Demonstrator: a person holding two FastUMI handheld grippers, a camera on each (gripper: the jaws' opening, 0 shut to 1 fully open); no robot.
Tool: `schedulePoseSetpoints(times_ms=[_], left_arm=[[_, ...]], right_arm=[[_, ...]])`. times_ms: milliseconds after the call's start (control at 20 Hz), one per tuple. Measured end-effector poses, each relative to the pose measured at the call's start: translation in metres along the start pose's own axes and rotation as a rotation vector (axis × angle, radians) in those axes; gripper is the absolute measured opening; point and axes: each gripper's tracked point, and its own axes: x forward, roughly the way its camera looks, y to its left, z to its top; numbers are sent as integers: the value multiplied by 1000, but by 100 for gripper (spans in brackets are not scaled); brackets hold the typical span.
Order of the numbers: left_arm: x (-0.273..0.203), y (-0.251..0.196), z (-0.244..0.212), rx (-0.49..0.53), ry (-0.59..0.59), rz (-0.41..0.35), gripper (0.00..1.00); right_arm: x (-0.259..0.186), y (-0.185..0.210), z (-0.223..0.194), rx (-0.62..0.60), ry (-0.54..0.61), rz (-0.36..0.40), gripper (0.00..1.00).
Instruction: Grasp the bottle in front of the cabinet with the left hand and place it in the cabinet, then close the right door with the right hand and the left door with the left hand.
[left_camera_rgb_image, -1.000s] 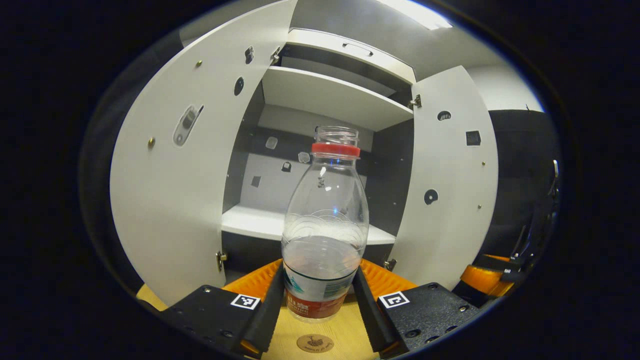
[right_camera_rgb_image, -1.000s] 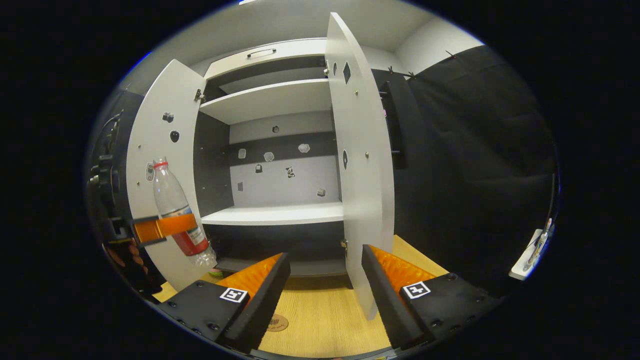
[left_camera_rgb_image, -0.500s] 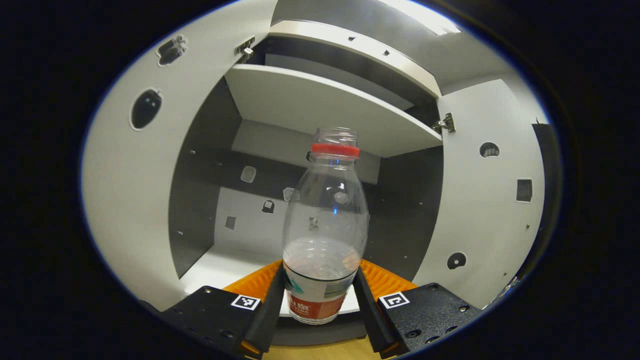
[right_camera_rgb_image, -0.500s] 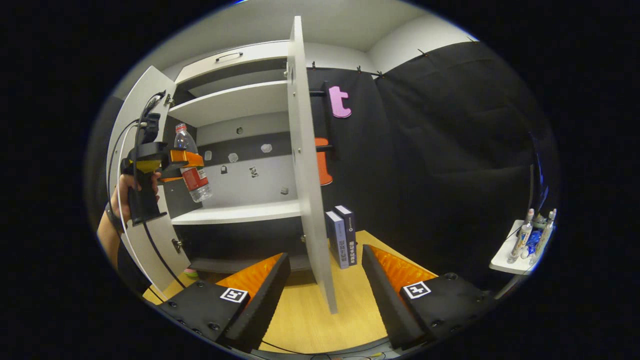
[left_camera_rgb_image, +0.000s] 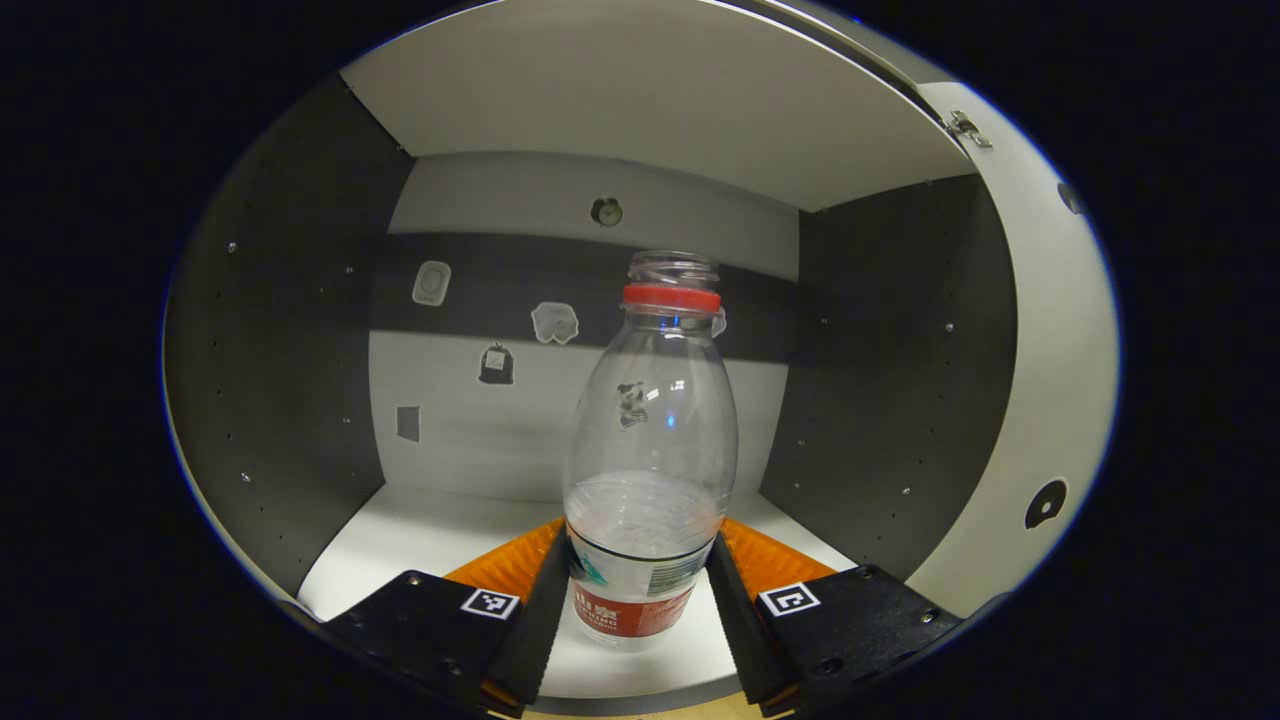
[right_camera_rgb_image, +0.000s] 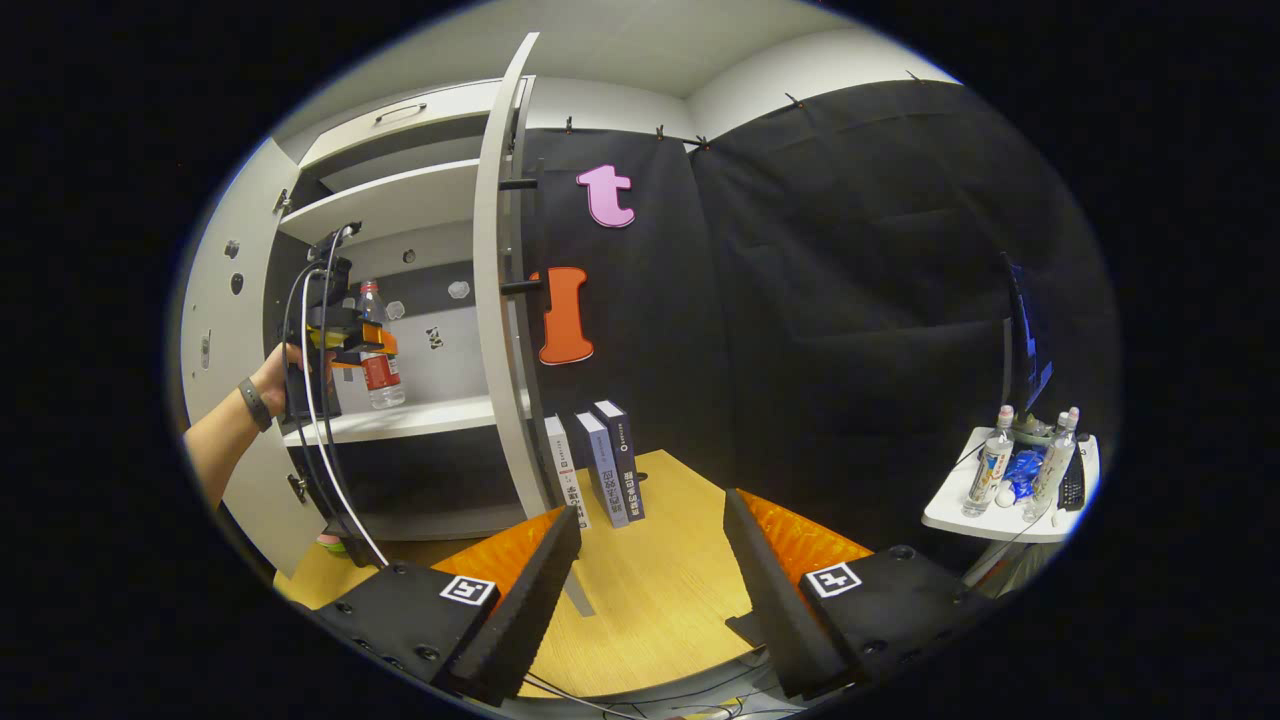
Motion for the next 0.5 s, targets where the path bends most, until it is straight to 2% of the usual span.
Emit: schedulePoseSetpoints(times_ms=[250, 500], left_arm=[[1, 0, -8, -2, 14, 15, 74], [10, 6, -11, 19, -2, 8, 82]], right_arm=[[4, -12, -1, 0, 7, -28, 97], [10, -4, 1, 4, 9, -11, 97]])
